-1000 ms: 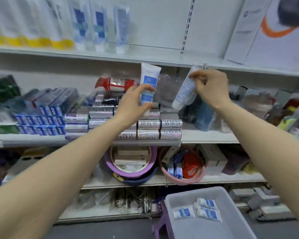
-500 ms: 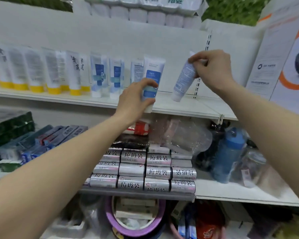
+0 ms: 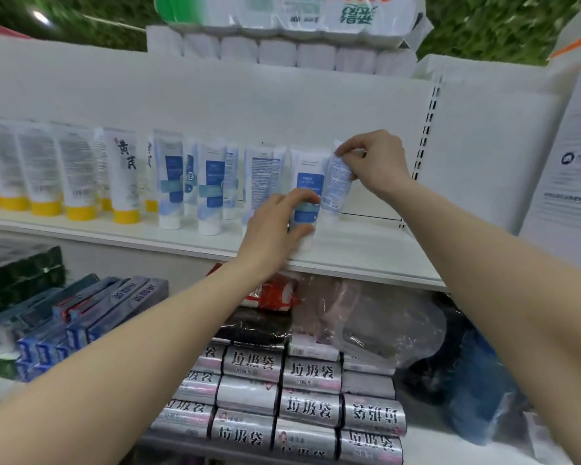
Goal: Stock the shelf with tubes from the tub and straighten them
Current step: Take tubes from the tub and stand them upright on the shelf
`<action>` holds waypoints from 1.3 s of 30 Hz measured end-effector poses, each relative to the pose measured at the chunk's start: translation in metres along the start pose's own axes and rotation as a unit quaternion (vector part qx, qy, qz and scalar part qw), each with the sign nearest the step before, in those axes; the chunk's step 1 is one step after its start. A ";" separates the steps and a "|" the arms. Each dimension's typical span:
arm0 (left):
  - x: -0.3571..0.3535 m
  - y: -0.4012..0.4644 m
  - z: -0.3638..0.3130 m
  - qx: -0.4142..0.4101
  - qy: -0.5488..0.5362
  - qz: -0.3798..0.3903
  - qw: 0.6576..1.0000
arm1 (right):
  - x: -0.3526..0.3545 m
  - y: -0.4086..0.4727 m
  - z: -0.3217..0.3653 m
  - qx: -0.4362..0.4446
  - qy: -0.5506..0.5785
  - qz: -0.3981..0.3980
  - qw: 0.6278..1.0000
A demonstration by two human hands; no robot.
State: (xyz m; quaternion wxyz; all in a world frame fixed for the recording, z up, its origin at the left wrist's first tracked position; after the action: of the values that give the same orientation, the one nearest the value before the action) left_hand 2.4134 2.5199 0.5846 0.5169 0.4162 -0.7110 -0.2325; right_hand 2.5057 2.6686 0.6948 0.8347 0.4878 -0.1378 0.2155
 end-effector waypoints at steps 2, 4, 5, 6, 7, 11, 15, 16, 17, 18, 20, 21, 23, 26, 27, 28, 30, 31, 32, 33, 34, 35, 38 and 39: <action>-0.003 0.001 0.000 -0.001 0.014 -0.001 1.000 | -0.011 0.006 -0.005 0.003 -0.001 0.010 1.000; -0.004 0.004 -0.001 -0.003 0.031 0.003 1.000 | -0.021 0.010 -0.009 0.003 -0.004 0.015 1.000; -0.004 0.005 -0.002 -0.003 0.039 0.005 0.999 | -0.027 0.011 -0.011 0.005 -0.008 0.018 1.000; -0.004 0.006 -0.002 -0.001 0.046 0.009 0.999 | -0.032 0.013 -0.014 0.005 -0.012 0.022 1.000; -0.004 0.007 -0.002 0.001 0.051 0.014 0.999 | -0.037 0.015 -0.016 0.003 -0.015 0.028 1.000; -0.005 0.010 -0.002 0.001 0.068 0.020 0.997 | -0.048 0.018 -0.022 -0.003 -0.019 0.036 0.999; -0.008 0.011 -0.001 0.004 0.080 0.027 0.996 | -0.048 0.017 -0.024 0.009 -0.021 0.036 0.999; -0.009 0.011 -0.001 0.004 0.081 0.027 0.996 | -0.048 0.016 -0.024 0.012 -0.022 0.036 0.999; -0.009 0.011 -0.001 0.002 0.082 0.026 0.996 | -0.048 0.015 -0.023 0.015 -0.024 0.036 0.999; -0.010 0.010 -0.001 0.000 0.083 0.025 0.996 | -0.049 0.013 -0.023 0.018 -0.027 0.036 0.999; -0.011 0.010 -0.001 -0.003 0.085 0.026 0.996 | -0.049 0.010 -0.022 0.025 -0.045 0.038 0.998; -0.011 0.010 0.000 -0.003 0.085 0.026 0.996 | -0.049 0.009 -0.020 0.028 -0.058 0.042 0.997; -0.011 0.009 -0.001 -0.007 0.087 0.027 0.996 | -0.048 0.007 -0.020 0.031 -0.071 0.048 0.996; -0.010 0.007 -0.002 -0.014 0.094 0.030 0.995 | -0.043 0.005 -0.022 0.049 -0.078 0.049 0.995; -0.009 0.006 -0.003 -0.015 0.097 0.033 0.995 | -0.040 0.003 -0.023 0.052 -0.075 0.047 0.995; -0.008 0.006 -0.004 -0.014 0.102 0.036 0.994 | -0.037 0.002 -0.023 0.050 -0.073 0.043 0.995; -0.006 0.003 -0.005 -0.005 0.114 0.043 0.993 | -0.027 -0.005 -0.023 0.042 -0.074 0.034 0.996; -0.003 0.001 -0.005 0.003 0.119 0.045 0.992 | -0.022 -0.010 -0.023 0.040 -0.078 0.027 0.996; -0.001 -0.003 -0.006 0.009 0.122 0.045 0.992 | -0.016 -0.016 -0.022 0.039 -0.087 0.021 0.995; 0.002 -0.007 -0.006 0.014 0.123 0.041 0.991 | -0.010 -0.024 -0.021 0.040 -0.100 0.018 0.994; 0.004 -0.012 -0.007 0.017 0.123 0.036 0.992 | -0.004 -0.033 -0.019 0.041 -0.117 0.020 0.992; 0.007 -0.017 -0.009 0.018 0.124 0.029 0.992 | 0.001 -0.043 -0.017 0.043 -0.137 0.024 0.989; 0.015 -0.038 -0.015 0.016 0.121 0.021 0.992 | 0.017 -0.079 -0.007 0.049 -0.195 0.027 0.979; 0.016 -0.046 -0.019 0.014 0.116 0.021 0.993 | 0.022 -0.093 -0.004 0.052 -0.208 0.024 0.976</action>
State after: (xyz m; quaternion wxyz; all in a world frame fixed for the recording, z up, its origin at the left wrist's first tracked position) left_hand 2.4455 2.4832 0.5655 0.5951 0.4324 -0.6578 -0.1620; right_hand 2.5711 2.6374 0.6323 0.7555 0.5615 -0.3086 0.1365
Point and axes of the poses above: each hand's wrist, its own y-axis towards the middle knuckle, its own x-axis out of the back of the hand, z = x × y, the point moved 4 cm from there along y, towards the middle knuckle, and after that the axes turned 10 degrees about y, right-handed, at the moved point
